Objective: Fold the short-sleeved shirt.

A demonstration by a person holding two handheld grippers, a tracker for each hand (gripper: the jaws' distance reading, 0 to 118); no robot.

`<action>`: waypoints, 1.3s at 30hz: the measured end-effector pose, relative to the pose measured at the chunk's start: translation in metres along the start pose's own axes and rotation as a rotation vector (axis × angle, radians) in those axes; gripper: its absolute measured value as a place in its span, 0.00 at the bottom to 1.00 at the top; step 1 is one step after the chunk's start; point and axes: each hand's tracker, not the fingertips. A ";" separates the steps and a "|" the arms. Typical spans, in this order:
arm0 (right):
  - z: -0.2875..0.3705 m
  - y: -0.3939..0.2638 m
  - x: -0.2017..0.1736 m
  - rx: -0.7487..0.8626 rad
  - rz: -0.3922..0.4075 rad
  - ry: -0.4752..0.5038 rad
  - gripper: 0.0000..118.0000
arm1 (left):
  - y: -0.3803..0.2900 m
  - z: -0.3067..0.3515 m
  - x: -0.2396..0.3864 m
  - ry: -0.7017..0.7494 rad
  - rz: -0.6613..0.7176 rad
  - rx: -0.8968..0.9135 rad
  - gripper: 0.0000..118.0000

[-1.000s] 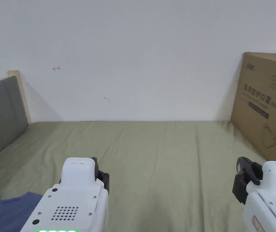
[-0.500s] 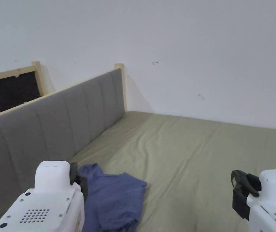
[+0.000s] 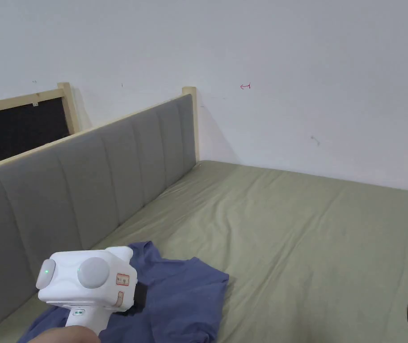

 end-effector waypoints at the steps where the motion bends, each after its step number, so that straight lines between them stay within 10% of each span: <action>1: -0.003 -0.005 0.006 -0.022 0.002 -0.015 0.00 | 0.003 -0.015 -0.004 0.035 0.016 -0.021 0.23; 2: -0.006 -0.009 0.011 -0.044 0.000 -0.030 0.00 | 0.006 -0.028 -0.009 0.079 0.023 -0.048 0.67; 4: -0.013 -0.018 0.020 -0.096 -0.027 -0.042 0.00 | 0.007 -0.057 -0.015 0.080 0.019 -0.109 0.96; 13: -0.036 -0.043 0.035 -0.217 -0.055 -0.031 0.00 | 0.002 -0.172 -0.031 0.094 0.053 -0.221 1.00; 22: -0.051 -0.051 0.028 -0.253 -0.101 0.007 0.00 | -0.010 -0.153 -0.010 0.153 -0.050 -0.080 1.00; 25: -0.048 -0.048 0.025 -0.254 -0.103 0.028 0.00 | -0.018 -0.133 -0.001 0.110 -0.177 0.033 0.65; 27: -0.043 -0.046 0.022 -0.241 -0.090 0.033 0.00 | -0.026 -0.119 0.007 0.122 -0.202 0.078 0.05; 39: 0.010 -0.024 0.043 -0.141 -0.122 -0.015 0.00 | -0.001 0.051 0.003 -0.003 -0.152 0.483 0.02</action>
